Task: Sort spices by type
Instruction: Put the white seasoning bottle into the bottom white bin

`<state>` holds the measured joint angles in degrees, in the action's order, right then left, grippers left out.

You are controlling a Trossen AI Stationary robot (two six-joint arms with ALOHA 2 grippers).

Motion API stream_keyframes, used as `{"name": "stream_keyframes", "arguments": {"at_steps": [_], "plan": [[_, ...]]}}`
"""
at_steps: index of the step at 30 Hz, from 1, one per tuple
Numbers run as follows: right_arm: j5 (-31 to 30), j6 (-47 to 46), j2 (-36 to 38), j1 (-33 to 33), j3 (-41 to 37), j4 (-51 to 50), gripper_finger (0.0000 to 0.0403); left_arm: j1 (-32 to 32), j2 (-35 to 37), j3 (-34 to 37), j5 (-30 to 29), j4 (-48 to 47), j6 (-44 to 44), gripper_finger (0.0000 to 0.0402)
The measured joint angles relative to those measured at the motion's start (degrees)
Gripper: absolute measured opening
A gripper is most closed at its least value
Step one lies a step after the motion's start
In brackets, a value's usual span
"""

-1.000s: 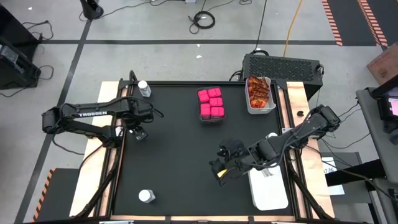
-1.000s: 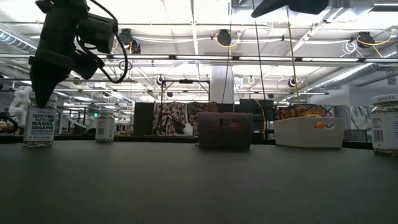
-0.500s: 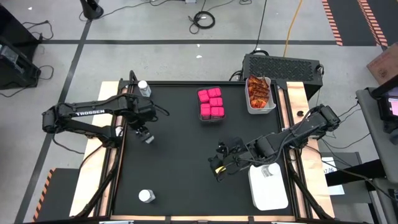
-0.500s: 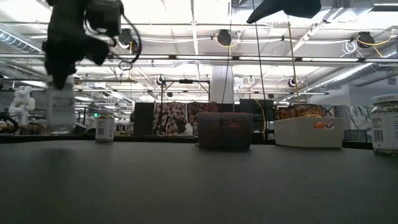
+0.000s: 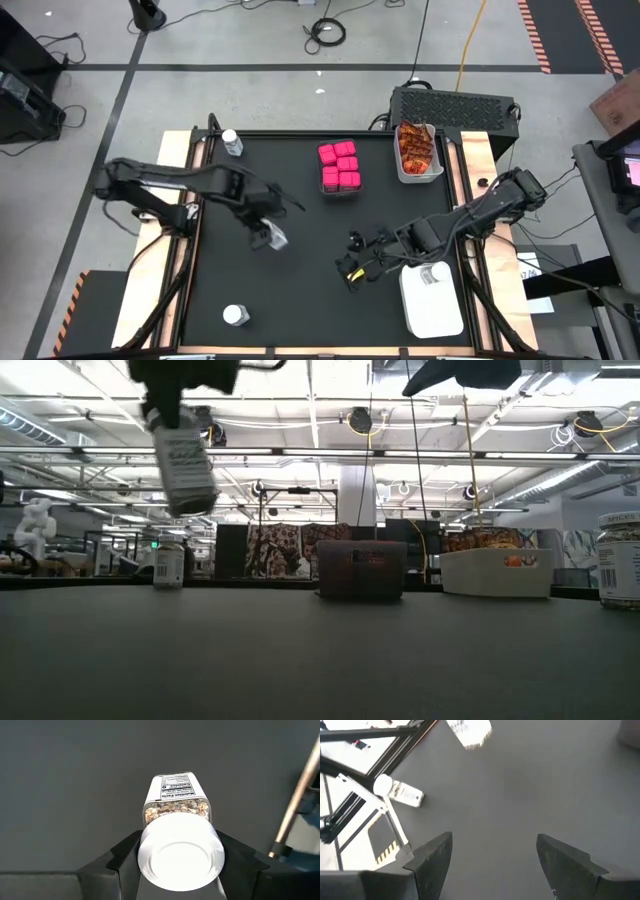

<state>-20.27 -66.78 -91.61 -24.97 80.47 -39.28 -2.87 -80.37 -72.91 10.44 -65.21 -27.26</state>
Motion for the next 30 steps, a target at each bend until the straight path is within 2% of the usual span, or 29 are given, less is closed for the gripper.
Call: {"name": "stream_keyframes", "arguments": {"at_steps": [7, 14, 18, 22, 30], "plan": [[1.07, -2.87, 0.0, -2.87, 0.0, -1.31, 0.0283, -6.74, -16.34, -13.53, -1.04, 2.08, 5.71, 0.0207], [1.05, -7.84, 0.0, -7.3, 0.0, -6.66, 0.0283, -9.2, -31.97, -29.75, -1.84, -0.18, 13.97, 0.0207], [0.9, -11.27, -0.19, -9.24, 0.0, -8.53, 0.0283, -9.74, -38.7, -36.25, -3.46, -4.26, 17.47, 0.0207], [-0.88, -14.17, -0.37, -10.58, 0.0, -8.99, 0.0283, -9.75, -42.5, -38.47, -4.07, -6.35, 19.37, 0.0207], [-4.05, -16.35, -0.44, -11.96, 0.02, -9.1, 0.0283, -9.95, -44.03, -38.63, -4.19, -5.86, 20.74, 0.0215]]}}
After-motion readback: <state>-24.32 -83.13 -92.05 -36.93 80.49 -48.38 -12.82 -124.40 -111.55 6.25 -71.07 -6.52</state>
